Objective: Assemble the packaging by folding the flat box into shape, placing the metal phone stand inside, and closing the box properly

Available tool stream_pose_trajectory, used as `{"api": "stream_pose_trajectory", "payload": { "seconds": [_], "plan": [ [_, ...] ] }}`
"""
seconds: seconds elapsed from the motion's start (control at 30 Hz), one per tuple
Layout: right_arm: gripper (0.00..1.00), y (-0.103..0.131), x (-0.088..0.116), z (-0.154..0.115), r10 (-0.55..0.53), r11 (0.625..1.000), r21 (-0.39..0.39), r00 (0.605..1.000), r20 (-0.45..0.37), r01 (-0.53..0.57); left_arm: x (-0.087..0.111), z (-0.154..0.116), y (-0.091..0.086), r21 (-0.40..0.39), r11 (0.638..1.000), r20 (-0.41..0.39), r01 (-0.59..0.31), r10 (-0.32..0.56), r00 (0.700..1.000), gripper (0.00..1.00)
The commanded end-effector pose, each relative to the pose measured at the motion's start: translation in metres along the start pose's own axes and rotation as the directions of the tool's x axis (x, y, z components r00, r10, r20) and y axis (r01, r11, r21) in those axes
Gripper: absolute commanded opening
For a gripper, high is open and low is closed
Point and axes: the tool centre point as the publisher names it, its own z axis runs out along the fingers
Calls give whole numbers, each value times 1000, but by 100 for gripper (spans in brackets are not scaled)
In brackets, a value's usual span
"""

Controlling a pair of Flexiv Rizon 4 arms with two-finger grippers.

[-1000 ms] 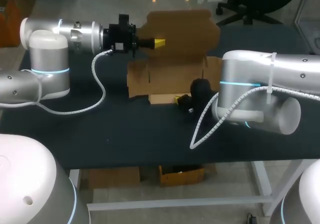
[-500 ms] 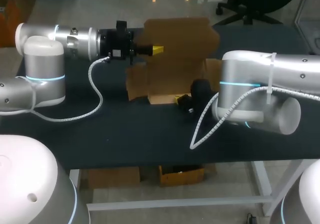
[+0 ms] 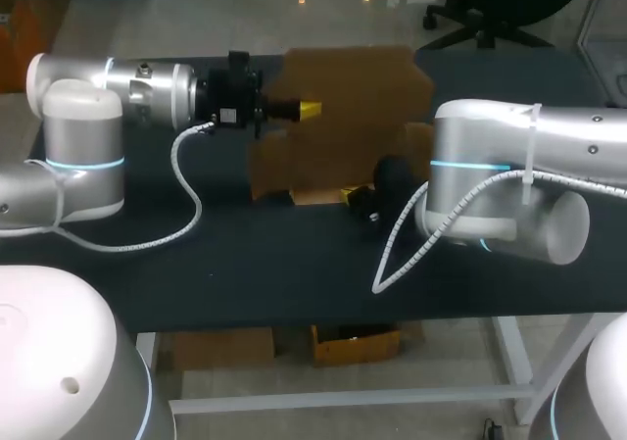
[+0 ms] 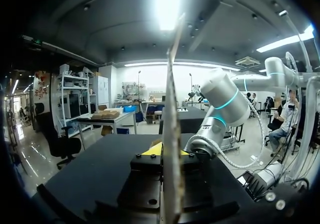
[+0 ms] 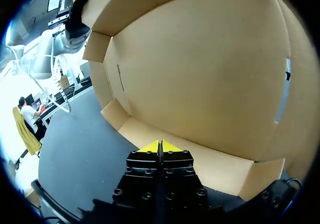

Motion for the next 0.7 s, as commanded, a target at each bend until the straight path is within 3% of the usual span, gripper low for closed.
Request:
{"api": "stream_pose_trajectory", "payload": {
  "seconds": [0.03,0.7],
  "plan": [
    [0,-4,0,5,1,1000,-2,1000,4,-1,2,1,6,-7,1000,-7,13,-13,1000,0],
    [0,-4,0,5,1,1000,-2,1000,4,-1,7,7,17,-24,999,-29,44,-45,999,0]
  ]
}}
